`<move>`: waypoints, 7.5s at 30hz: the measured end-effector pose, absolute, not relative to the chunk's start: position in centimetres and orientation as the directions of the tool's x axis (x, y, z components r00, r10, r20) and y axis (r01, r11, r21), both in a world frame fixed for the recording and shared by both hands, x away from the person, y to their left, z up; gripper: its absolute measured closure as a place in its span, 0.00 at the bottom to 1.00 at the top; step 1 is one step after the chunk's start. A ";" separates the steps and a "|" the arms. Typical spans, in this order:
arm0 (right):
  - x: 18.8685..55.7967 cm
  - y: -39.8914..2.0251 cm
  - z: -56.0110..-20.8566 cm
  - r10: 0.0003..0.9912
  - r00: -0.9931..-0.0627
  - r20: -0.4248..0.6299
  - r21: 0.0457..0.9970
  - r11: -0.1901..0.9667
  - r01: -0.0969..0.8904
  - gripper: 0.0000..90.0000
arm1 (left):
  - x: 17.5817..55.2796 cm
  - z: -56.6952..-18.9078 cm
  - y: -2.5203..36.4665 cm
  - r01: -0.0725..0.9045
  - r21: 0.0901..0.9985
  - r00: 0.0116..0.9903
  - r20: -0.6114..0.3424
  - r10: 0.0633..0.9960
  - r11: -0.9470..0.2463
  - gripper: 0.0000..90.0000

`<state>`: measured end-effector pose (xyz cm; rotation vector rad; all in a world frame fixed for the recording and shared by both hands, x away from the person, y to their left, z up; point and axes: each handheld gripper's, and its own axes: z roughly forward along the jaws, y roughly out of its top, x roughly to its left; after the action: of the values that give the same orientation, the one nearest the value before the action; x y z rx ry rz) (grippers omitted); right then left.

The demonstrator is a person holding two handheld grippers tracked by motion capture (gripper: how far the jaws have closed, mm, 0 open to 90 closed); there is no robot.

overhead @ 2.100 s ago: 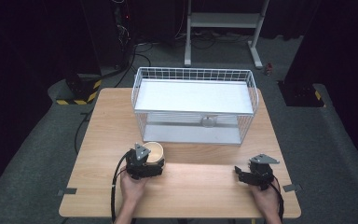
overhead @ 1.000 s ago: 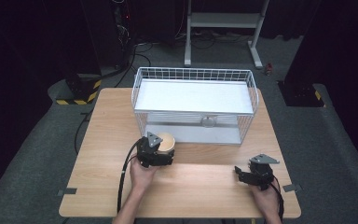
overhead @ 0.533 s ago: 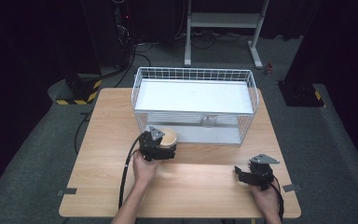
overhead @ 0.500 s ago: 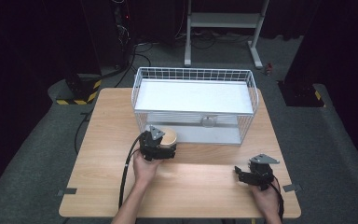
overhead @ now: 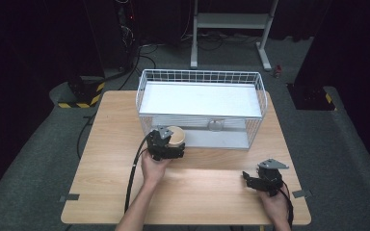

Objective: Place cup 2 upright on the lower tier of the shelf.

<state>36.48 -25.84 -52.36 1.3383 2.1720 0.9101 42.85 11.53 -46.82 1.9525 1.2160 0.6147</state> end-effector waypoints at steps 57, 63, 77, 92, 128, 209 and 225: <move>36.5 -25.8 -52.4 0.896 -0.443 -0.020 0.722 0.320 0.613 0.28 | 45.9 -48.5 11.4 0.560 0.783 0.395 0.035 0.918 -0.271 0.02; 36.5 -25.8 -52.4 0.897 -0.441 -0.018 0.721 0.317 0.616 0.28 | 45.7 -48.2 11.5 0.562 0.782 0.408 0.021 0.913 -0.269 0.02; 36.5 -25.8 -52.4 0.897 -0.441 -0.018 0.720 0.317 0.617 0.28 | 44.7 -47.9 12.3 0.579 0.773 0.412 -0.003 0.911 -0.259 0.09; 36.5 -25.8 -52.4 0.896 -0.443 -0.020 0.722 0.319 0.614 0.28 | 43.4 -48.4 12.3 0.570 0.776 0.402 0.023 0.915 -0.270 0.20; 36.4 -25.8 -52.4 0.897 -0.442 -0.019 0.722 0.318 0.615 0.28 | 44.5 -48.5 11.5 0.597 0.753 0.377 0.041 0.925 -0.276 0.43; 36.4 -25.8 -52.4 0.898 -0.440 -0.017 0.721 0.316 0.617 0.28 | 42.2 -46.9 13.8 0.573 0.796 0.407 -0.070 0.911 -0.195 0.35; 36.4 -25.8 -52.4 0.898 -0.439 -0.017 0.721 0.315 0.617 0.28 | 40.2 -47.1 14.7 0.564 0.806 0.410 -0.083 0.908 -0.181 0.34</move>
<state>36.44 -25.82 -52.36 1.3437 2.1706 0.9110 40.19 14.71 -47.08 1.8659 1.2619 0.5435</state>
